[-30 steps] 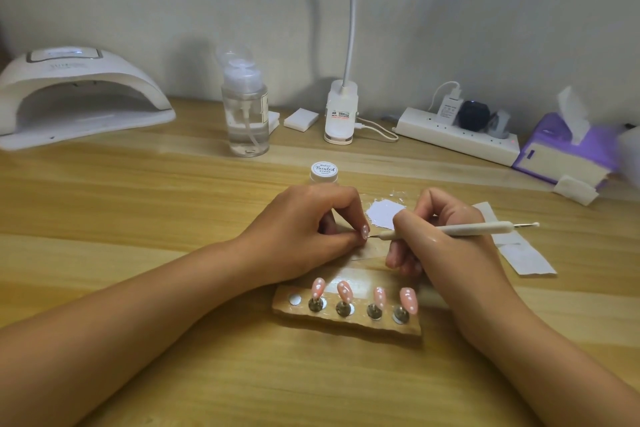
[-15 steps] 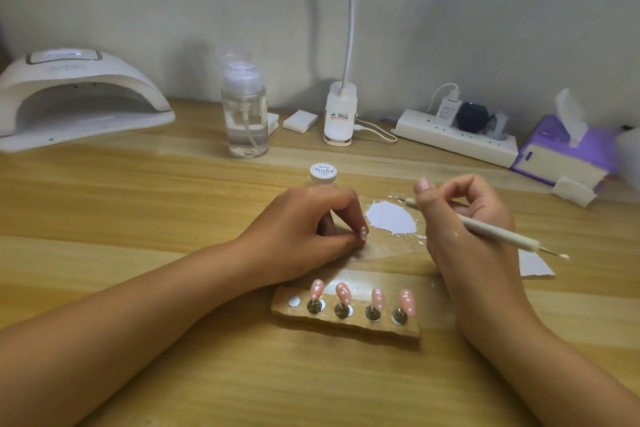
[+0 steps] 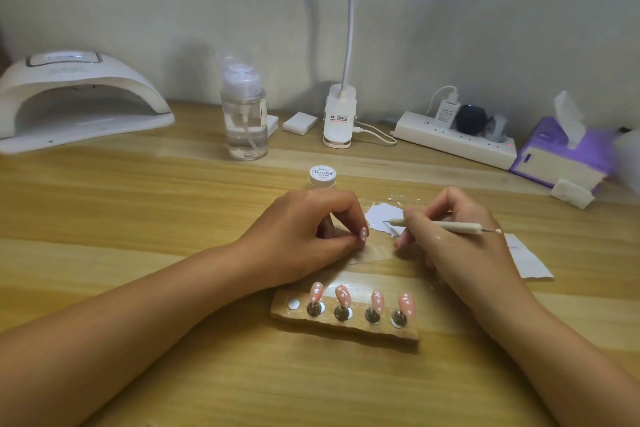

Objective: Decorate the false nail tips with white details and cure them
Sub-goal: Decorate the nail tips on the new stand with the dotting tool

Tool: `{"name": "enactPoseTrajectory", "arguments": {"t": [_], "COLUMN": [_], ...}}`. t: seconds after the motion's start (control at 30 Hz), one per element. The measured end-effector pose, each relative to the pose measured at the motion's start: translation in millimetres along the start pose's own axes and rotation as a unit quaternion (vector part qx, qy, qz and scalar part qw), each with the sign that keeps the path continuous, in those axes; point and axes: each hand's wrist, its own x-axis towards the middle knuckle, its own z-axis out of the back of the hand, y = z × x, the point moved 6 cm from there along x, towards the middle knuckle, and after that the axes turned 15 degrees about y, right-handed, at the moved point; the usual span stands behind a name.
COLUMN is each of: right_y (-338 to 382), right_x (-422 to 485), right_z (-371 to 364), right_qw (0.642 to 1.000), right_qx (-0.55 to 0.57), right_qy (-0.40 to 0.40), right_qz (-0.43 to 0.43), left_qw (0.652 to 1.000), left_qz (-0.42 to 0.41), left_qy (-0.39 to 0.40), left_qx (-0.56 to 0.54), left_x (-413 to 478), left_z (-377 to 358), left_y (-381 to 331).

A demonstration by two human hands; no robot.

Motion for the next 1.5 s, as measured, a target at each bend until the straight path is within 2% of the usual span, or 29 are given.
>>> {"name": "enactPoseTrajectory", "arguments": {"t": [0.17, 0.27, 0.4, 0.5, 0.7, 0.8, 0.93, 1.03, 1.13, 1.23, 1.37, 1.5], "right_y": [-2, -1, 0, 2, 3, 7, 24, 31, 28, 22, 21, 22], "right_x": [2, 1, 1, 1, -2, -4, -13, -17, -16, -16, -14, -14], "right_z": [4, 1, 5, 2, 5, 6, 9, 8, -3, -15, -15, -16], "right_qw": [1.000, 1.000, 0.999, 1.000, 0.999, 0.998, 0.990, 0.987, 0.977, 0.964, 0.959, 0.967], "right_qx": [-0.019, -0.007, -0.025, -0.006, 0.027, 0.024, 0.008, 0.075, 0.198, 0.266, 0.284, 0.250], "right_qy": [-0.015, 0.003, -0.021, -0.006, -0.032, -0.047, -0.090, -0.077, -0.023, 0.016, 0.022, 0.031], "right_qz": [-0.015, -0.017, -0.017, -0.012, 0.007, 0.032, 0.110, 0.121, 0.072, 0.025, 0.011, 0.023], "left_qw": [1.000, 1.000, 1.000, 1.000, 1.000, 1.000, 1.000, 1.000, 1.000, 1.000, 1.000, 1.000], "left_qz": [0.005, 0.007, 0.008, 0.010, 0.014, 0.009, 0.005, -0.001, -0.006, -0.007, -0.009, -0.008], "left_qy": [0.002, 0.004, 0.006, 0.008, 0.006, 0.008, 0.011, 0.008, 0.005, 0.006, 0.006, 0.002], "left_qx": [0.001, -0.001, -0.001, -0.002, 0.001, 0.002, 0.008, 0.007, 0.007, 0.002, 0.002, 0.004], "left_x": [0, -1, 0, 0, -1, -1, -1, -2, -2, -2, -2, -2], "left_z": [0, -1, 0, -1, -1, -1, -1, 0, 0, 0, 1, 0], "left_y": [1, 0, 1, 1, 1, 0, 1, 1, 1, 1, -1, -1]}}
